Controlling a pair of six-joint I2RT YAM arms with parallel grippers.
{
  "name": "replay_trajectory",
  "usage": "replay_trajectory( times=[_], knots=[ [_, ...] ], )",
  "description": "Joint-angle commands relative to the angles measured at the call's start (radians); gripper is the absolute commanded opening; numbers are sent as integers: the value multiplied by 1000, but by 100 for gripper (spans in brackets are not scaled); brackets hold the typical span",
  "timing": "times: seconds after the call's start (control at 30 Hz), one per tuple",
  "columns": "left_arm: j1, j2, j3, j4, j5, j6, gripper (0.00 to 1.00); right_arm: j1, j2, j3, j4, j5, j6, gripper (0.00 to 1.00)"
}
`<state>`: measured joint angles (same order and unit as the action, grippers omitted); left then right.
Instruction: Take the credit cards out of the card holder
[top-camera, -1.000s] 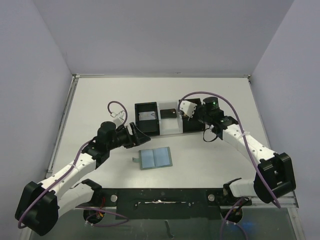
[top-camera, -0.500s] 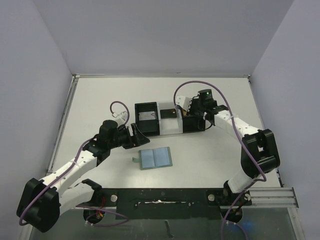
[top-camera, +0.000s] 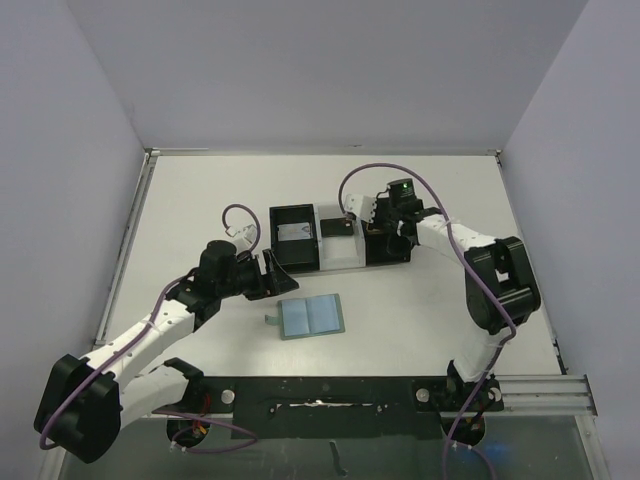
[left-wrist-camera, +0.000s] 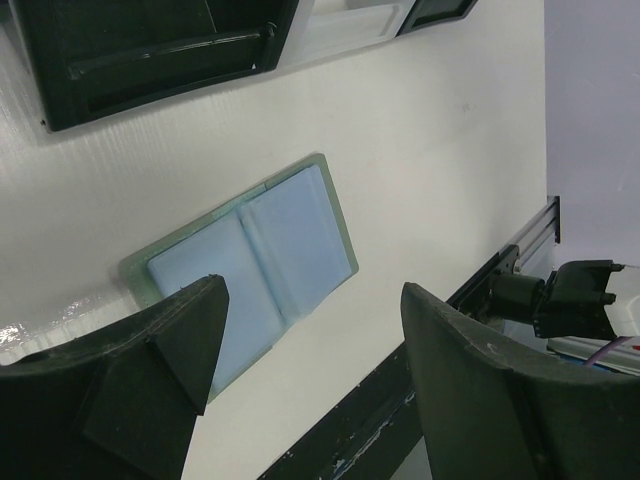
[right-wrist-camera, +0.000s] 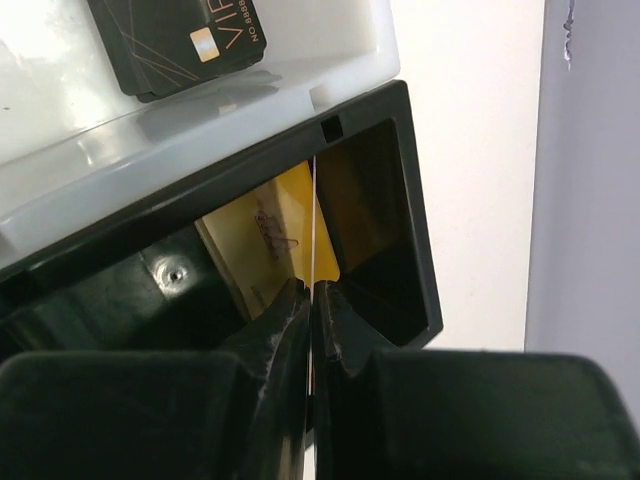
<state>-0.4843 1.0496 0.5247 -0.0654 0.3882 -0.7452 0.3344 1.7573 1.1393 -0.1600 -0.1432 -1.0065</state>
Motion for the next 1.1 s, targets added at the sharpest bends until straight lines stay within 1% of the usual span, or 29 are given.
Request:
replay_trajectory(
  times=[0.0,0.1,0.17,0.27,0.43,0.5,0.57,0.7,0.9,1.07],
  knots=[
    [7,-11,36,17,20,16,69,7,39,17,131,-8,-29,2],
    [7,-23,30,21,19,9,69,6,65,17,129,-1,-44,5],
    [7,-30,22,22,18,7,69,6,72,18,120,5,-51,9],
    [8,-40,14,18,18,14,69,5,63,11,104,-6,-62,10],
    [9,-28,13,19,20,12,69,0,49,14,47,-36,-77,21],
    [9,-18,19,23,24,10,69,-4,50,22,32,-36,-72,28],
    [9,-10,24,24,29,12,69,-5,56,41,3,-39,-72,32],
    [9,0,27,30,36,17,69,-11,49,51,2,-51,-48,35],
    [9,2,27,28,50,23,69,-22,45,60,4,-40,-14,36],
    [9,-7,24,26,54,19,69,-23,-37,44,90,-44,122,39]
  ],
)
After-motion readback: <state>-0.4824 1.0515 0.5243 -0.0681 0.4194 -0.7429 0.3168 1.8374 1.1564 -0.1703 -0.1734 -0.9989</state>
